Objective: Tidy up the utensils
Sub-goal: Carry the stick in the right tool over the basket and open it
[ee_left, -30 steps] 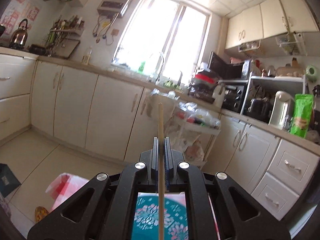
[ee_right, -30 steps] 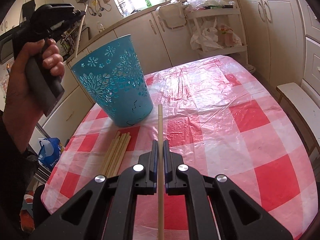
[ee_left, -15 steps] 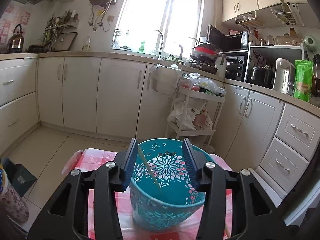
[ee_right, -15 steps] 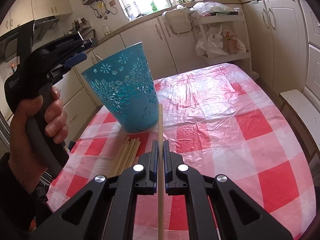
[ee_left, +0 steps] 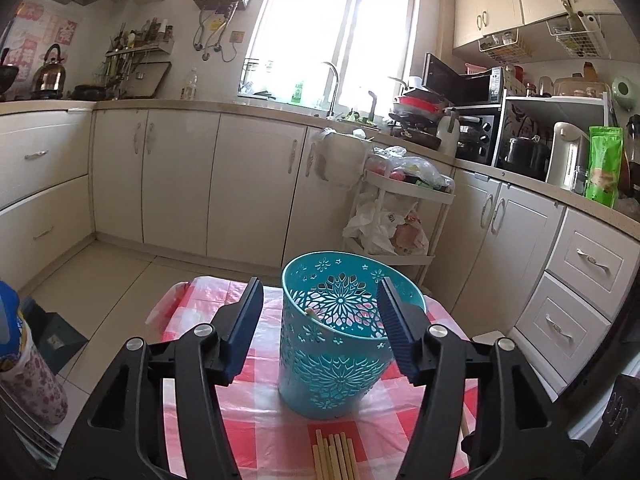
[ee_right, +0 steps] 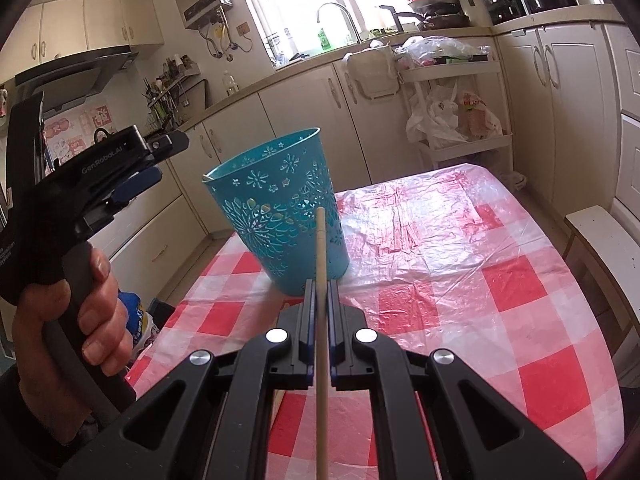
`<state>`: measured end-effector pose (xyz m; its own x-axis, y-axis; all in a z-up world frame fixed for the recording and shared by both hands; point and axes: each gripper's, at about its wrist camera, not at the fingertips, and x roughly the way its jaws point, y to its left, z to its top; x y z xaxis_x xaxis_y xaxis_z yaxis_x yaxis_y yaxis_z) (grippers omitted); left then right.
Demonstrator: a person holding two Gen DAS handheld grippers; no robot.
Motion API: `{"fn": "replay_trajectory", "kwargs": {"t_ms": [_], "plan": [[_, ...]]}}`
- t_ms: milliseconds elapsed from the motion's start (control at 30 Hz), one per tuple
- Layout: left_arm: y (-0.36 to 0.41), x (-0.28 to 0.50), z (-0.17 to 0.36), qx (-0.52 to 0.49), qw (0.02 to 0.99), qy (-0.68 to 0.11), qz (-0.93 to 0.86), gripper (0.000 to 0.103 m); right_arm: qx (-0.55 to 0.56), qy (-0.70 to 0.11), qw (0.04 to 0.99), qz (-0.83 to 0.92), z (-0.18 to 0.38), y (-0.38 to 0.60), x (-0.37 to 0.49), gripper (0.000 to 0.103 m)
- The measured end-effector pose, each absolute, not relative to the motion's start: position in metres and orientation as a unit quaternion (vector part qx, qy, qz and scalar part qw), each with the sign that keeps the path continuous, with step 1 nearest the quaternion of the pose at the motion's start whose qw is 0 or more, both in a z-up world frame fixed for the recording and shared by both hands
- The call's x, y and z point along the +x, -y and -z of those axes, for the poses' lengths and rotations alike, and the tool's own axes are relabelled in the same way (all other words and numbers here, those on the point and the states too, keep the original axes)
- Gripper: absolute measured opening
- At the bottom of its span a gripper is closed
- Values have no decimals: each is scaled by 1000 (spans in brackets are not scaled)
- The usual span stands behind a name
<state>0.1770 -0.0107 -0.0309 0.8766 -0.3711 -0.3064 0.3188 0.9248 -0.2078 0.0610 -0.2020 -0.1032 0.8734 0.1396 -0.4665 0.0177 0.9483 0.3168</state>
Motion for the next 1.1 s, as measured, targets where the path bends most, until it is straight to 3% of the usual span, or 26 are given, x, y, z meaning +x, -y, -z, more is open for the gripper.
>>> {"fn": "replay_trajectory", "kwargs": {"t_ms": [567, 1100], "plan": [[-8, 178, 18, -140, 958, -179, 175, 64, 189, -160, 967, -61, 57, 203, 85, 6], [-20, 183, -12, -219, 953, -125, 169, 69, 197, 22, 975, -99, -27, 182, 165, 6]]}}
